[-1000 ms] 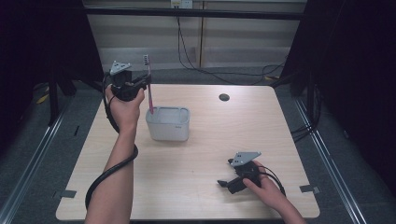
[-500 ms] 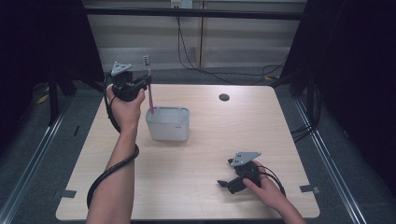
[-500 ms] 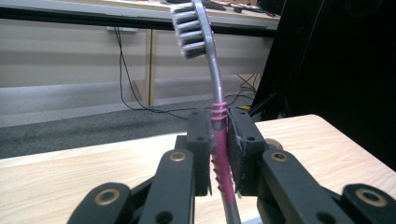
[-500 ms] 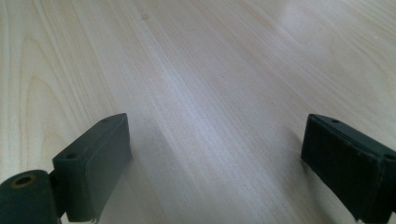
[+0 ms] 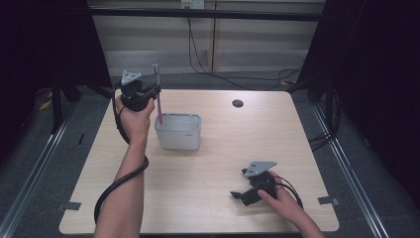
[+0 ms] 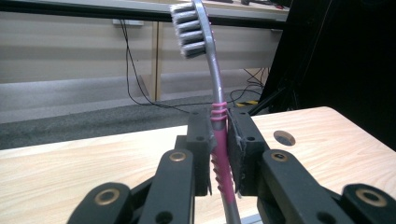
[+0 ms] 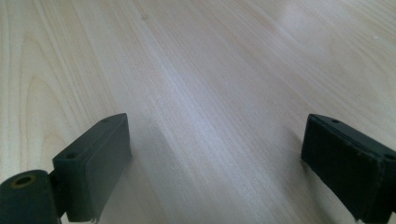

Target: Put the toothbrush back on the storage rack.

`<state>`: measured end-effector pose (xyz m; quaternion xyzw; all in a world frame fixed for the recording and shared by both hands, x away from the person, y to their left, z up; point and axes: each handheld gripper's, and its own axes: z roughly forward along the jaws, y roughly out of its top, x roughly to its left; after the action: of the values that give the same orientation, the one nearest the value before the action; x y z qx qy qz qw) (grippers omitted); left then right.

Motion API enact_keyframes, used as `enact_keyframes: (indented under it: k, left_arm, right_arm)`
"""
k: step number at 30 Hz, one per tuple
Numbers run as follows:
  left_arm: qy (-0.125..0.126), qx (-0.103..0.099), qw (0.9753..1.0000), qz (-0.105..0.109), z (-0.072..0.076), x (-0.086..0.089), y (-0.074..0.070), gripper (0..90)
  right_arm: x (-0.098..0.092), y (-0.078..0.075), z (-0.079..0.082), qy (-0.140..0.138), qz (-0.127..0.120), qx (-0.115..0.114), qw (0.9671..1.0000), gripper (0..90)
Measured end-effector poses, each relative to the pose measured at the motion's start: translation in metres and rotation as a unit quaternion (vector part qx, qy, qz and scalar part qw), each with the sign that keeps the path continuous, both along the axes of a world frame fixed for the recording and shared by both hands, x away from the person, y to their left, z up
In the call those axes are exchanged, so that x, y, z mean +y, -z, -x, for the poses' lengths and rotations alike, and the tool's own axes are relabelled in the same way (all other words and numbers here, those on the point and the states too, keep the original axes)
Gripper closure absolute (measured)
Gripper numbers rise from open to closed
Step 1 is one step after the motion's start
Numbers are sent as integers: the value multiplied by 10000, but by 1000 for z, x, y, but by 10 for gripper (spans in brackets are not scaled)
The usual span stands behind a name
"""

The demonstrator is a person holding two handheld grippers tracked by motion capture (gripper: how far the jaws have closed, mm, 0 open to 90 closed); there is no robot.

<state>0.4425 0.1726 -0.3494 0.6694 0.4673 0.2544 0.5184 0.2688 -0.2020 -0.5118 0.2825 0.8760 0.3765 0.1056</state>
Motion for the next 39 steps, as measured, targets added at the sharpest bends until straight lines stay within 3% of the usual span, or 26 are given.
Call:
enact_keyframes:
  k: [9, 25, 39]
  left_arm:
    - [-35, 13, 9999, -111, -1, 0, 6, 797]
    - [-124, 52, 9999, 12, 4, 0, 21, 795]
    - [-88, 56, 9999, -124, 12, 1, 30, 795]
  right_arm:
    - [0, 0, 0, 7, 0, 19, 10000, 77]
    - [0, 0, 0, -2, 7, 21, 10000, 77]
    - [0, 0, 0, 7, 3, 22, 10000, 77]
